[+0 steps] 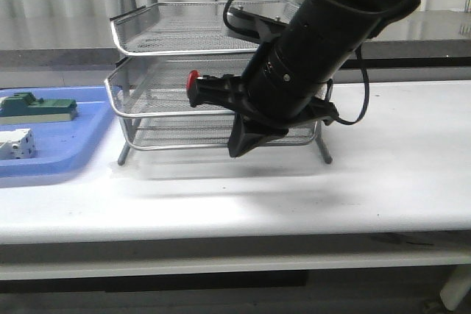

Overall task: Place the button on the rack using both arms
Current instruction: 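Push the middle wire tray back into the rack with the right gripper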

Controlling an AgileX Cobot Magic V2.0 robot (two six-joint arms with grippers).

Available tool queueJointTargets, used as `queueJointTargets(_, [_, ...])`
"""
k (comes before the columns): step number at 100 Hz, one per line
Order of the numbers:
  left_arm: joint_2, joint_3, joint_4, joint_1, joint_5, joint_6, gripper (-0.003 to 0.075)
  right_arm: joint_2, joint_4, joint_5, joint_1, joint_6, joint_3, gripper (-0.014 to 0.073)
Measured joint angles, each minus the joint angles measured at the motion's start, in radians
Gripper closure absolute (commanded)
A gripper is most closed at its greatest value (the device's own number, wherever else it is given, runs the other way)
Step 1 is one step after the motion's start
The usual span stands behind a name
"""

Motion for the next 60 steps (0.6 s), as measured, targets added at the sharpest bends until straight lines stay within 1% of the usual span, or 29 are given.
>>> queueJointTargets(18, [0.000, 0.000, 0.000, 0.000, 0.000, 0.000, 0.0741, 0.019, -0.034, -0.002, -0.018, 0.000, -0.055, 0.0659])
queueJointTargets(41, [0.000, 0.000, 0.000, 0.000, 0.000, 0.000, 0.0741, 0.022, -0.040, -0.010, -0.025, 0.000, -0.068, 0.0659])
queueJointTargets(60, [0.000, 0.000, 0.000, 0.000, 0.000, 0.000, 0.0741, 0.022, -0.043, 0.053, -0.027, 0.000, -0.074, 0.0657])
